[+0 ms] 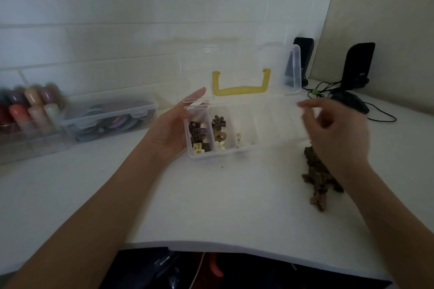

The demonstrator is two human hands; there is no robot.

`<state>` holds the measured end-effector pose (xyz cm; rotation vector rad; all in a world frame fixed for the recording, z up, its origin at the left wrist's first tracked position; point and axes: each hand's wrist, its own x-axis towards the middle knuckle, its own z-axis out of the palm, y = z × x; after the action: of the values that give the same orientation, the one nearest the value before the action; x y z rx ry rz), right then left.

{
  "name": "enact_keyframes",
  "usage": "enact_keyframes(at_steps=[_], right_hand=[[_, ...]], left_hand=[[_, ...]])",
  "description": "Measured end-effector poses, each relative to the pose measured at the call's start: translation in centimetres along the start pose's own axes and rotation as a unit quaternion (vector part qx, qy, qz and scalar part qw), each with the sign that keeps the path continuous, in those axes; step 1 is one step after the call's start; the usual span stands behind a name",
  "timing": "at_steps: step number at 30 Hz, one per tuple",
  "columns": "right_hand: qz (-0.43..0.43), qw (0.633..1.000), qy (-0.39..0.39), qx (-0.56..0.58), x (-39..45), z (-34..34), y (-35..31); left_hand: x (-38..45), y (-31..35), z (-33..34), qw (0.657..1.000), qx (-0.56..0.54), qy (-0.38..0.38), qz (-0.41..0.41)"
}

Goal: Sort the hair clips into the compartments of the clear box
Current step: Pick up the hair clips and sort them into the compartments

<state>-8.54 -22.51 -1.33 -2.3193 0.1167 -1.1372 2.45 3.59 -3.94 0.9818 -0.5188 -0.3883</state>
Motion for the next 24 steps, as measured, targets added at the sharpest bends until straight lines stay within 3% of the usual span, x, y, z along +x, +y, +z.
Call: enact_keyframes(at_steps=[2,4,6,8,11,14,24], right_hand=[[0.086,0.994,0.069,-0.015,0.8,-1.0,1.3],[0.163,0.981,0.072,-0.074,1.4,-1.4,2.2],[0.201,0.974,0.015,-0.103,1.2,-0.9,3.0],[0.221,0.972,-0.053,-0.060,0.8,-0.1,3.3],[0.236,0.949,-0.199,-0.066,0.8,1.2,3.3],[0.287,0.923,-0.256,-0.030,0.6,1.5,2.7],[0.231,0.929,-0.288,0.012,-2.0,0.4,1.7]], left_hand=[[0.0,0.1,0.1,1.000,0.000,-0.003,0.000],[-0.1,0.1,0.1,1.000,0.002,-0.003,-0.004],[-0.1,0.0,0.2,1.000,0.003,0.004,-0.003],[-0.2,0.0,0.5,1.000,0.005,0.027,-0.001],[-0.4,0.0,0.7,0.997,-0.008,0.073,-0.004],[-0.7,0.0,0.7,0.994,-0.024,0.111,-0.008],[-0.5,0.0,0.3,0.989,-0.065,0.133,-0.003]])
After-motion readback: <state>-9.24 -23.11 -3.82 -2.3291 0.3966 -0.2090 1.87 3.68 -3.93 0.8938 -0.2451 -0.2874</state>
